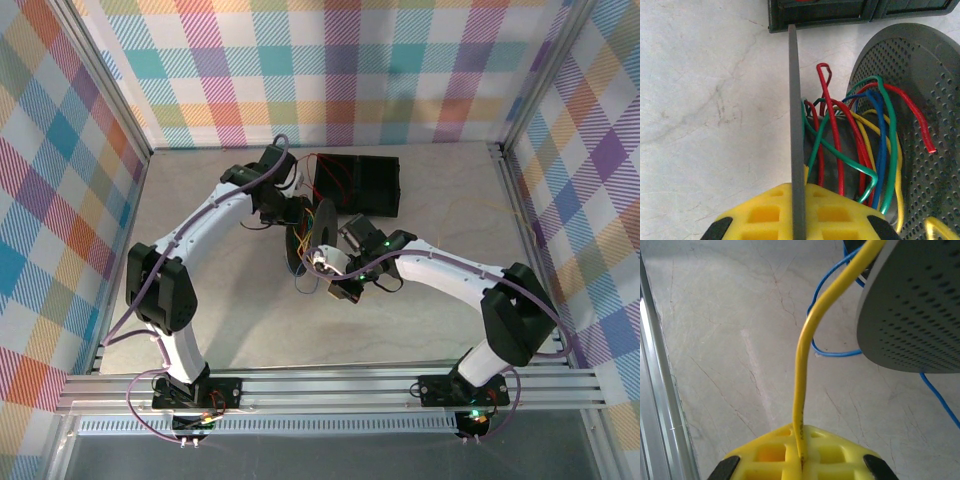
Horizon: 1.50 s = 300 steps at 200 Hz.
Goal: Wrap the cables
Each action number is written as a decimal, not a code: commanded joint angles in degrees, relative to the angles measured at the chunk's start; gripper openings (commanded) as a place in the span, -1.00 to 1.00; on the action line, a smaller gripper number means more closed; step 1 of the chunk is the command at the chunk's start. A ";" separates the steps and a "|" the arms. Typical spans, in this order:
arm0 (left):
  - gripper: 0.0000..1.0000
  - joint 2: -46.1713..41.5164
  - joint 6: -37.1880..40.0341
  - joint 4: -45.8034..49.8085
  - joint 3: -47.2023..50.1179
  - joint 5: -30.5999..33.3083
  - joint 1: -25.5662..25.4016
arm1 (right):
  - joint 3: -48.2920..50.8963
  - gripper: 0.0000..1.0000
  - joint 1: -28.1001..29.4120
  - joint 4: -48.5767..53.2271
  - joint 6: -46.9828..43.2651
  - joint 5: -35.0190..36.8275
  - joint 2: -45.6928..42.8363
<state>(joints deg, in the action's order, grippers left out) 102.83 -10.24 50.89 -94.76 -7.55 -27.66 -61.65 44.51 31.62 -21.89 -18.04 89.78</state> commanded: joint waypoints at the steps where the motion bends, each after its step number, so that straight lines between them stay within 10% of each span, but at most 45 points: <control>1: -1.00 0.79 -0.39 2.22 -1.78 0.36 -0.16 | -1.20 -1.00 -0.43 -0.80 -0.07 -1.73 0.75; 34: -0.51 0.49 -0.48 2.61 -2.27 0.64 -0.37 | -1.11 -1.00 -0.42 -1.38 0.26 -1.56 0.25; 143: -0.40 0.88 -0.57 2.54 -2.18 0.17 -1.30 | -1.11 -1.00 -0.44 -3.01 0.95 -2.08 -1.17; 206: -0.45 1.53 -0.66 2.54 -2.76 0.04 -1.78 | -0.93 -1.00 -0.43 -3.37 1.19 -2.26 -1.27; 240: -1.00 2.03 -0.87 2.72 -3.63 0.23 -2.20 | -0.76 -1.00 -0.39 -3.79 1.24 -2.43 -1.20; 286: -1.00 0.73 -5.07 1.28 -3.94 4.05 -2.31 | 0.01 -1.00 -0.40 -4.97 2.27 -2.18 -1.16; 300: -1.00 -0.12 -7.22 0.67 -3.73 6.17 -2.15 | 0.91 -0.65 -0.46 -6.21 3.52 -1.52 -2.13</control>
<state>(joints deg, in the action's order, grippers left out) 104.64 -13.43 52.42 -96.60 -5.28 -29.61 -61.60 44.29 28.23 -20.10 -18.65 89.91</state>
